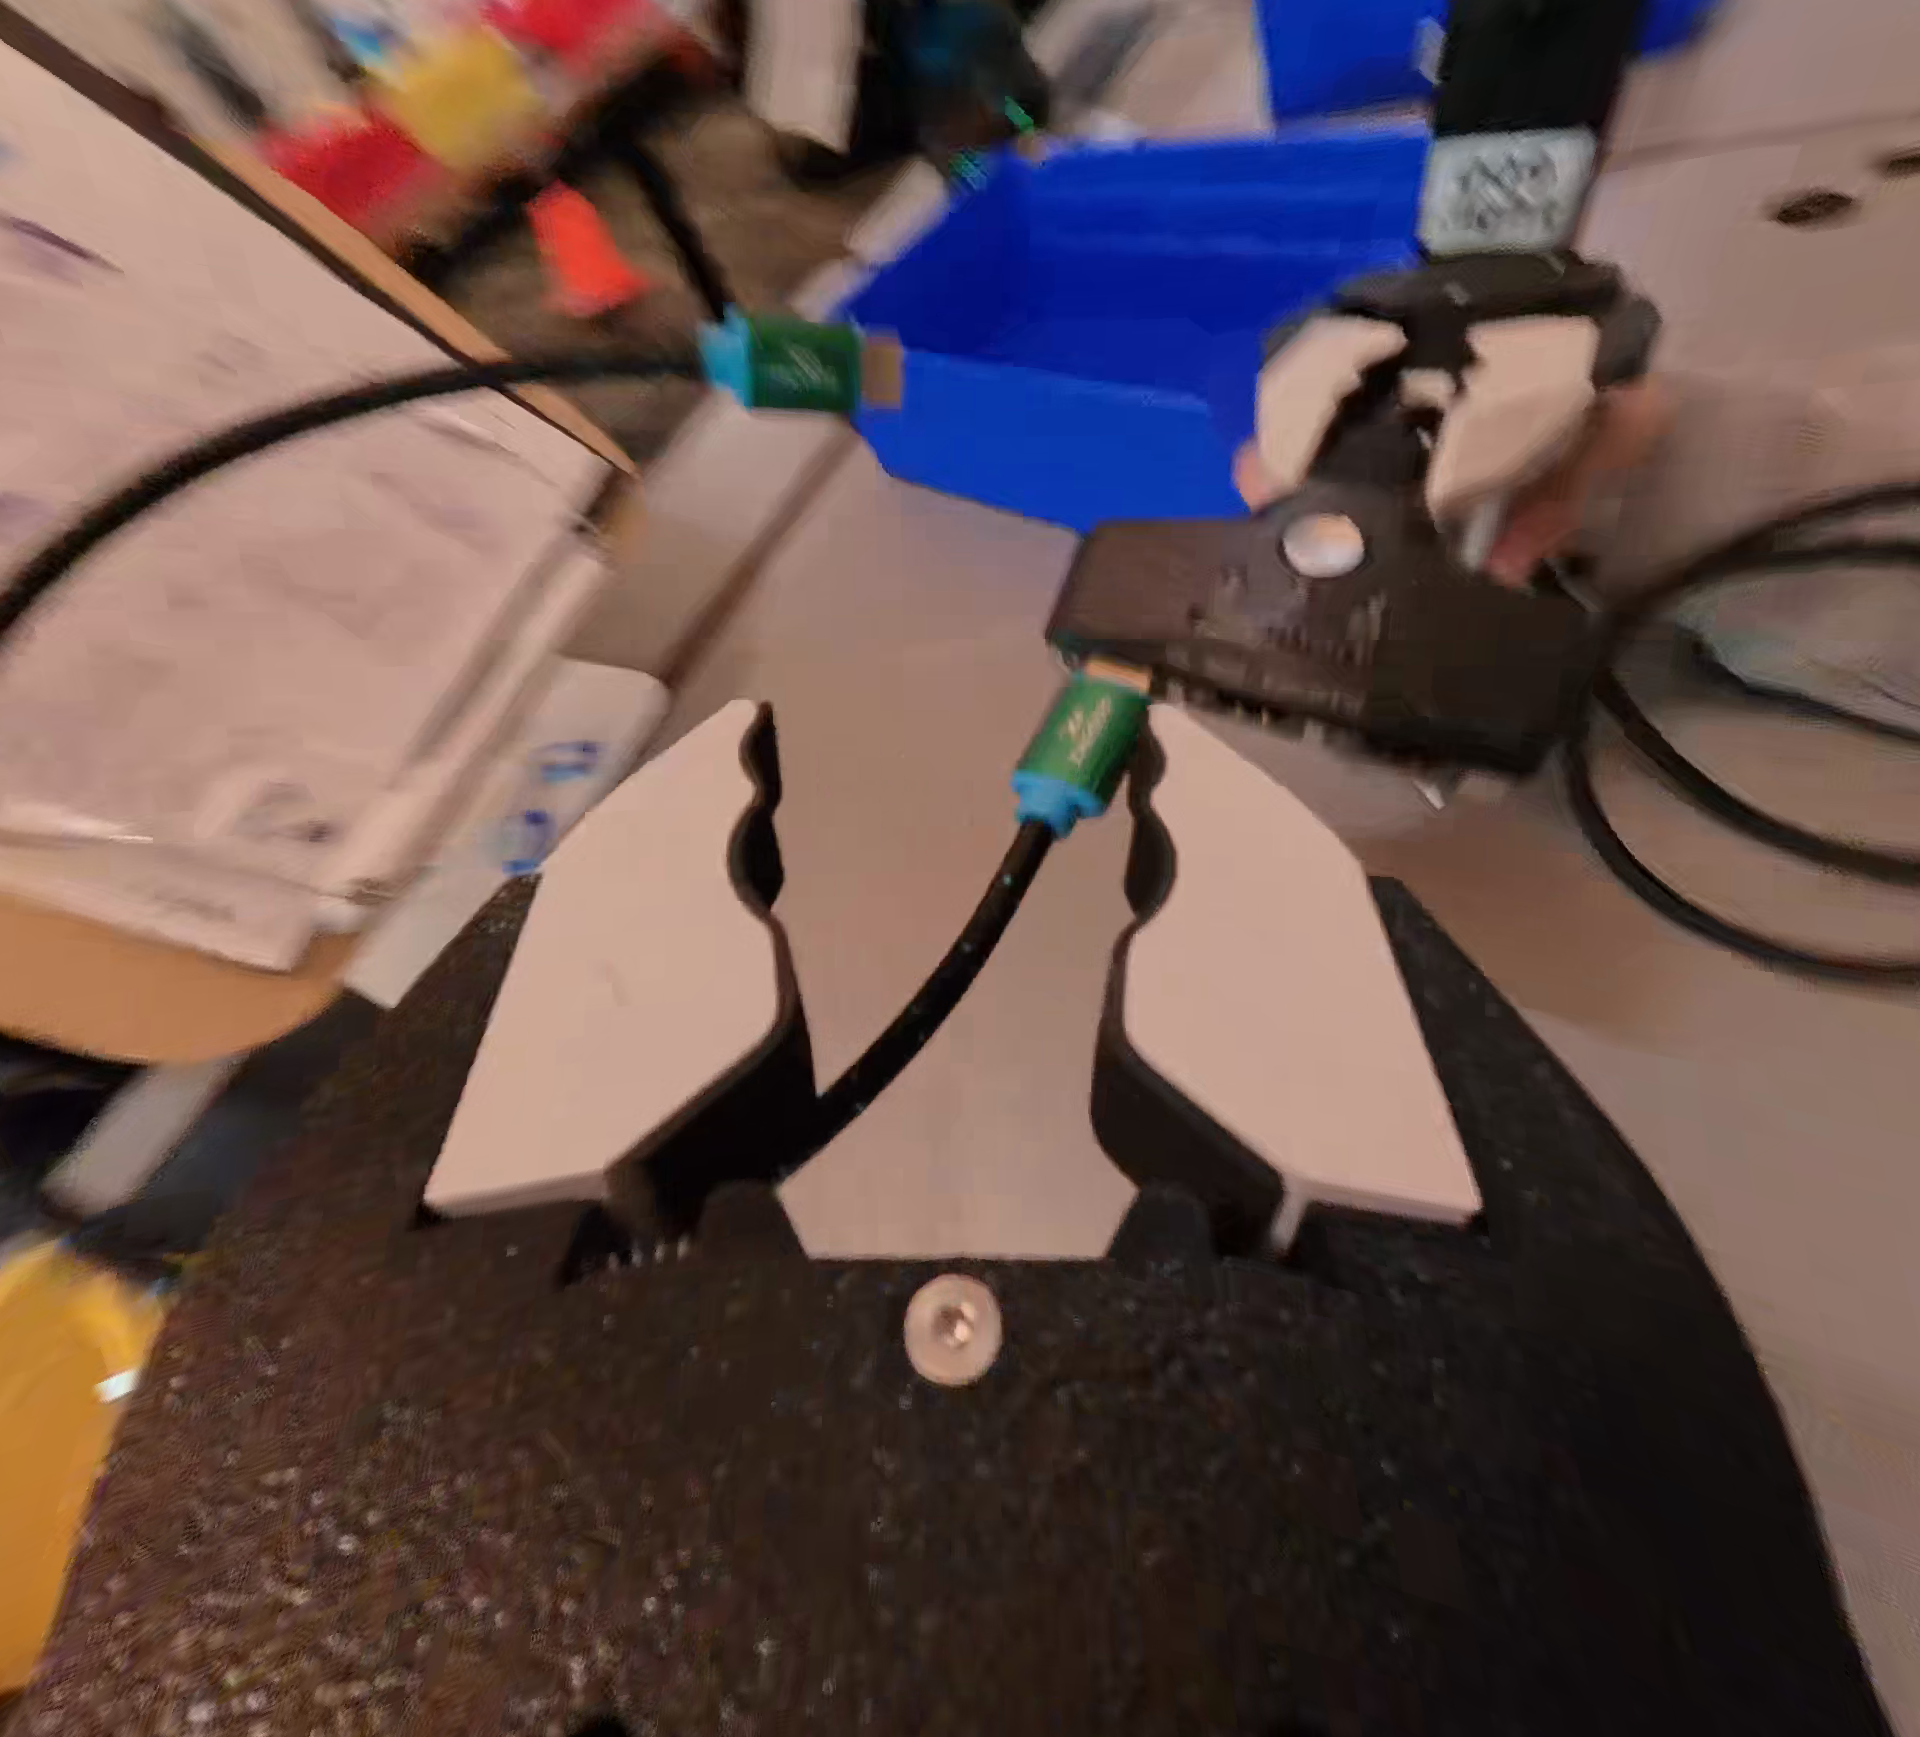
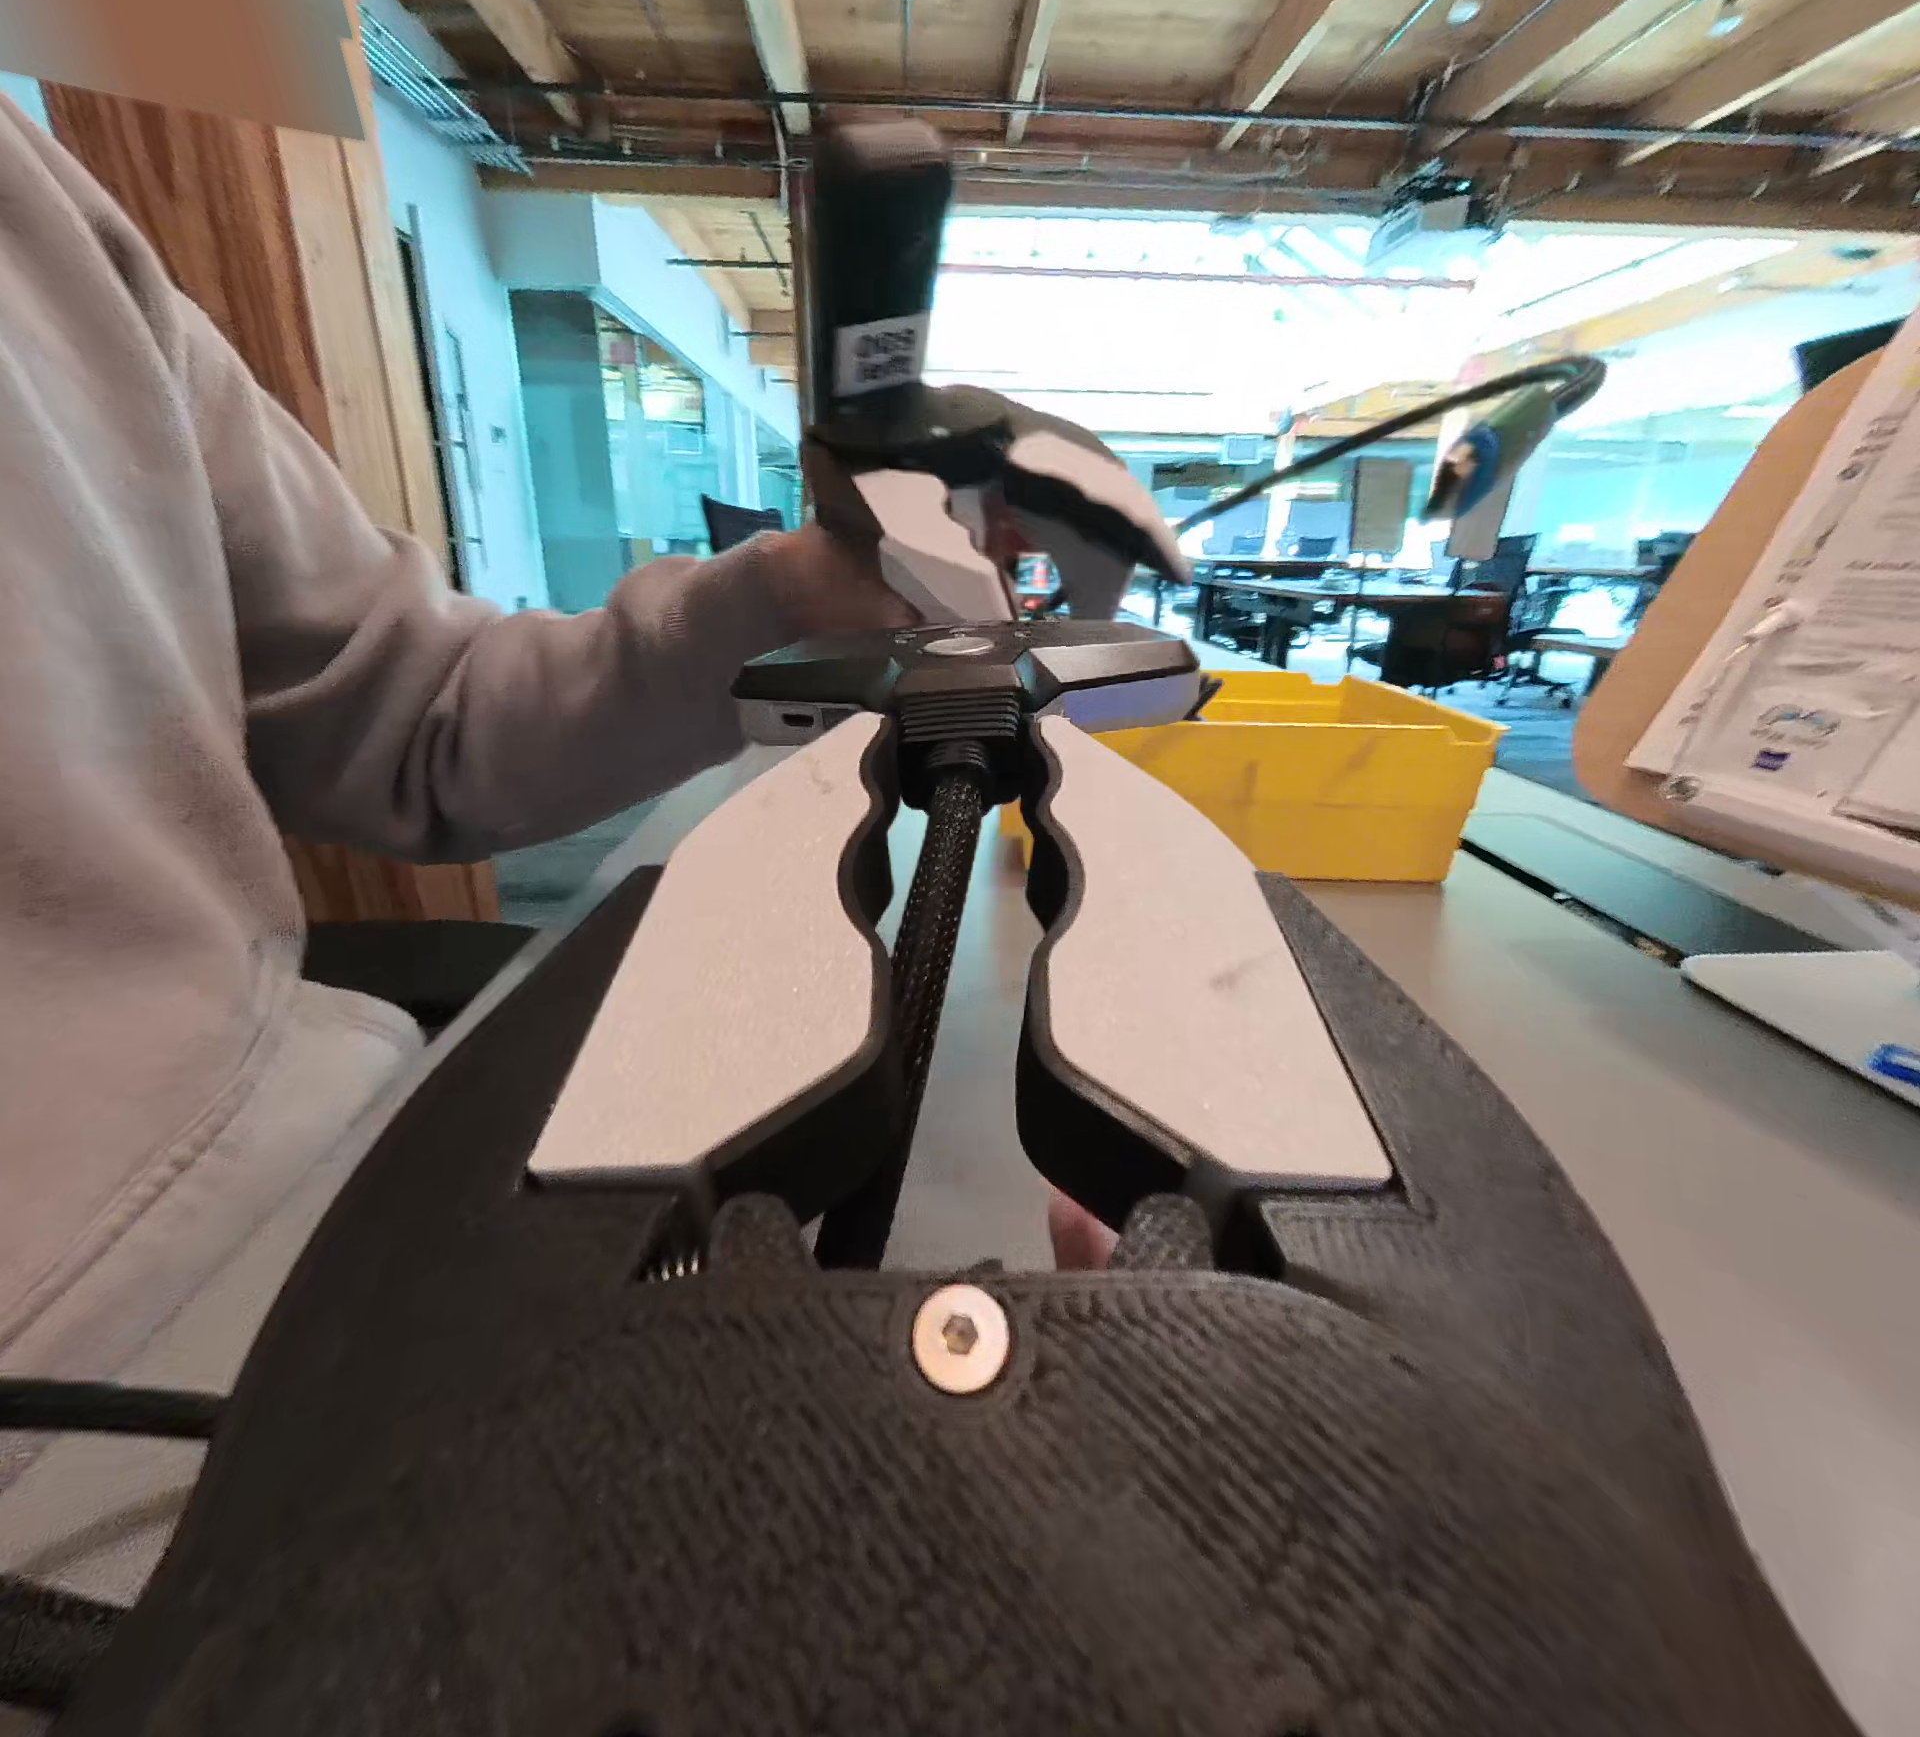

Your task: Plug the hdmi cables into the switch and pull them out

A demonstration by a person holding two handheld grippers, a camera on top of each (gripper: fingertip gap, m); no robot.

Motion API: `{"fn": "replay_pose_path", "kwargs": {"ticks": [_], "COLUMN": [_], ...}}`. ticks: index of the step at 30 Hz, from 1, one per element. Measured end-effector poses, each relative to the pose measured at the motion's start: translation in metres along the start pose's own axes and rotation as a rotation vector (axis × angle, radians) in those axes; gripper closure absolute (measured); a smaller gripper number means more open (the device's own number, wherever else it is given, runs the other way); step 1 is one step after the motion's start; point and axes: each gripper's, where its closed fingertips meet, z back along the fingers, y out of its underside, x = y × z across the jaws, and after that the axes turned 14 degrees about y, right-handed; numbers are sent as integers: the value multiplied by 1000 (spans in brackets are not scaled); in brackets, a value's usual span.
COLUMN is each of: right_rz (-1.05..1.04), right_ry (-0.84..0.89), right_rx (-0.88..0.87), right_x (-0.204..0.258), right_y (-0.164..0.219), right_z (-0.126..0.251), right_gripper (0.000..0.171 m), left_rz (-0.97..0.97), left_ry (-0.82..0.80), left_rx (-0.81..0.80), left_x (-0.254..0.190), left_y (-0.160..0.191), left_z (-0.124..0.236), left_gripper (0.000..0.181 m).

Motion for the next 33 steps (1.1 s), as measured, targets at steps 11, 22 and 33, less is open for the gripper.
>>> {"fn": "replay_pose_path", "kwargs": {"ticks": [11, 22, 33], "right_rz": [86, 231, 249], "right_ry": [88, 91, 113], "right_rx": [16, 24, 63], "right_x": [-7, 0, -3], "right_y": [5, 17, 22], "right_z": [-7, -15, -16], "right_gripper": [149, 150, 149], "left_rz": [820, 1461, 1505], "left_ry": [335, 649, 625], "left_rx": [-520, -846, -843], "left_x": [-58, -56, -55], "left_y": [2, 9, 12], "left_z": [-16, -43, -43], "left_gripper": [127, 160, 160]}}
